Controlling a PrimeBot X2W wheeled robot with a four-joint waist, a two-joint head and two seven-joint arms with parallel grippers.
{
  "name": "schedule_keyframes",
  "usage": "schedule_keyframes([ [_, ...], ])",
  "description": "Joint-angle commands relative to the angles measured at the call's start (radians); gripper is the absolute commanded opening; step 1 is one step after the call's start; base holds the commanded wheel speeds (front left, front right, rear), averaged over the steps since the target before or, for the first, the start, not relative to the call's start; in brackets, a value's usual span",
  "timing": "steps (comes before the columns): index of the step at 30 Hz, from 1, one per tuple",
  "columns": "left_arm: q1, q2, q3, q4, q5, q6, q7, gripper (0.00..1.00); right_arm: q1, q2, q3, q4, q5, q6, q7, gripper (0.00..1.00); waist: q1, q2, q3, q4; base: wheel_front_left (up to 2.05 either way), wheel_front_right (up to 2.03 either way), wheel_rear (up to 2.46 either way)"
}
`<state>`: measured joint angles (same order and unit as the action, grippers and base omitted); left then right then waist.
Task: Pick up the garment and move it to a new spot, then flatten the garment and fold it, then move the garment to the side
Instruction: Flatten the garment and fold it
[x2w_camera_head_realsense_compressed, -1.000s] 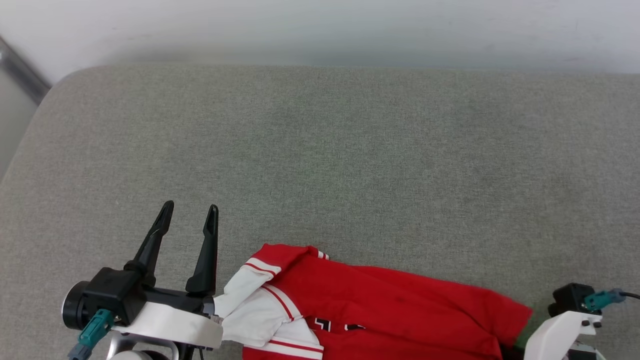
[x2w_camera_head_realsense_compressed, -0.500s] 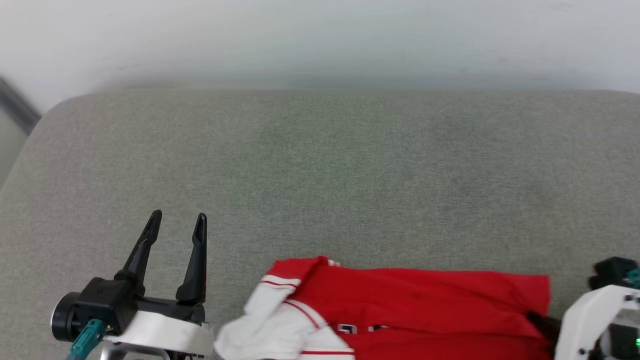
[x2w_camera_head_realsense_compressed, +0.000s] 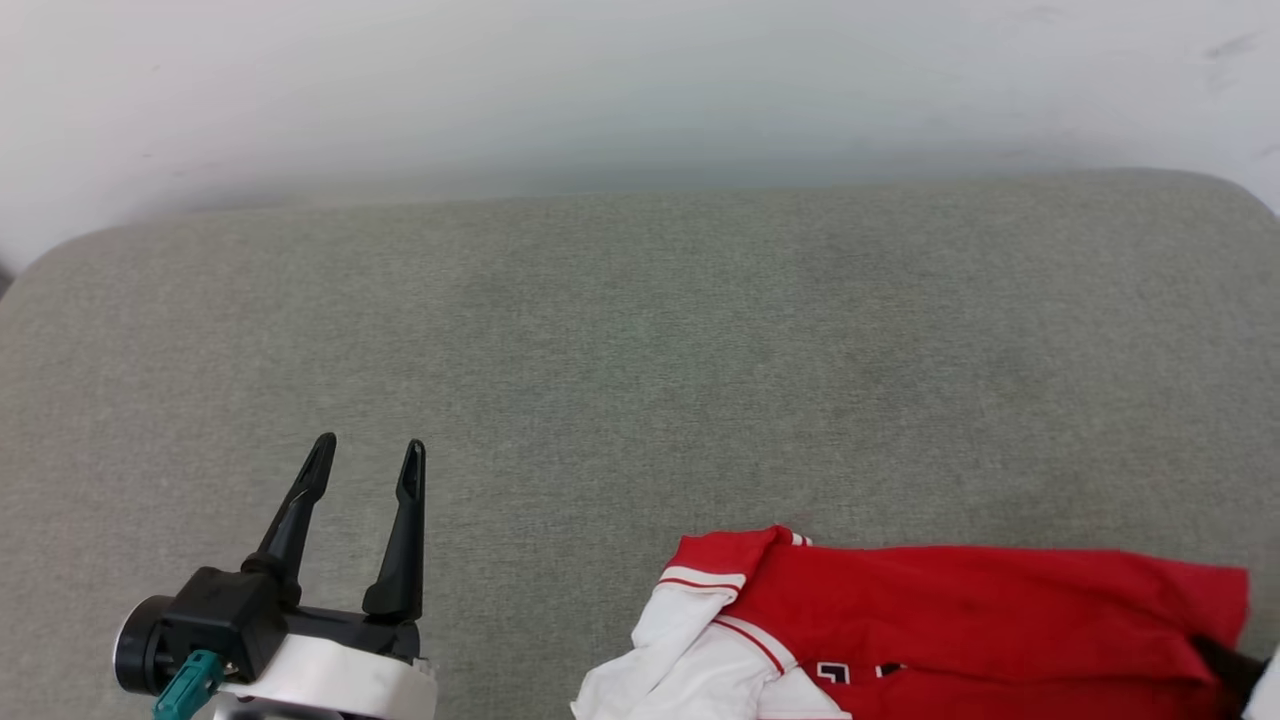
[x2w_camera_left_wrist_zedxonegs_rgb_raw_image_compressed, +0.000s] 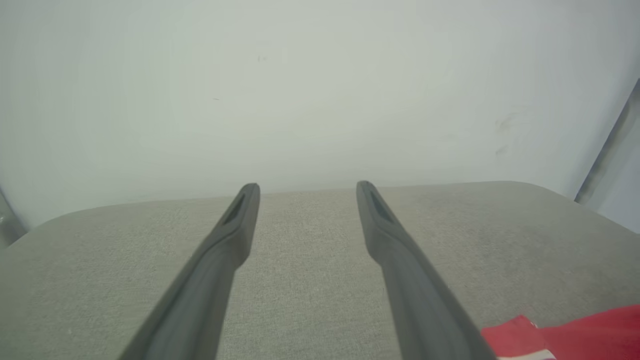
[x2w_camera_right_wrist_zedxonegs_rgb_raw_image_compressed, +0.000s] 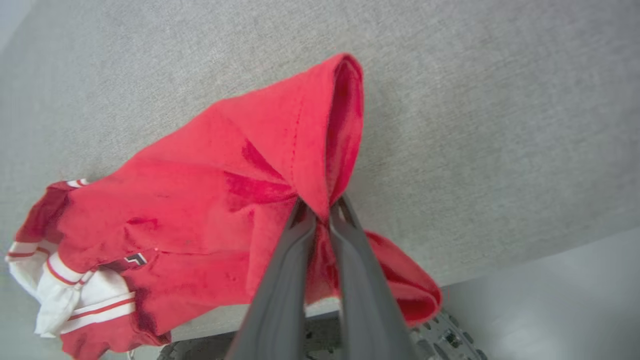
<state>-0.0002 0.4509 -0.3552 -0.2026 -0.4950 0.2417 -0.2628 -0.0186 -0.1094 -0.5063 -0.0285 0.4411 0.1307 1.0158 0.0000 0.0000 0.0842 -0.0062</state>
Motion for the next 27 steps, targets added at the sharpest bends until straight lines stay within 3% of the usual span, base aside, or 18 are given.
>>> schedule_keyframes([
  [1,0.007,0.003,0.000,-0.003,0.007,0.002,0.001,1.00,-0.016,0.018,-0.001,-0.002,0.020,0.000,0.021,0.00,0.0000,0.0000,0.002,-0.008,0.00,0.00,0.00],
  [7,-0.007,0.011,0.001,-0.004,0.000,-0.003,0.008,1.00,-0.028,0.059,0.063,-0.008,0.295,0.000,0.204,0.00,0.0000,0.0000,0.005,-0.025,0.00,0.00,0.00],
  [11,-0.015,0.012,-0.007,-0.003,0.000,-0.006,0.015,1.00,-0.013,0.061,0.169,0.053,0.549,0.000,0.233,0.00,0.0000,0.0000,0.002,-0.021,0.00,0.00,0.00],
  [14,-0.019,0.013,-0.014,-0.006,0.000,-0.011,0.020,1.00,-0.006,0.060,0.270,0.093,0.689,0.000,0.205,0.00,0.0000,0.0000,0.000,-0.009,0.00,0.00,0.00],
  [19,-0.024,0.012,-0.024,-0.011,-0.001,-0.013,0.028,1.00,-0.033,0.060,0.436,0.143,0.819,0.000,0.135,0.00,0.0000,0.0000,0.014,0.017,0.00,0.00,0.00],
  [24,-0.038,0.005,-0.027,-0.006,-0.008,-0.019,0.025,1.00,-0.083,0.060,0.609,0.188,0.903,0.000,0.023,0.00,0.0000,0.0000,0.043,0.043,0.00,0.00,0.00],
  [27,-0.051,0.001,-0.028,-0.001,-0.009,-0.024,0.022,1.00,-0.116,0.060,0.689,0.227,0.879,0.000,-0.048,0.00,0.0000,0.0000,0.058,0.057,0.00,0.00,0.00],
])
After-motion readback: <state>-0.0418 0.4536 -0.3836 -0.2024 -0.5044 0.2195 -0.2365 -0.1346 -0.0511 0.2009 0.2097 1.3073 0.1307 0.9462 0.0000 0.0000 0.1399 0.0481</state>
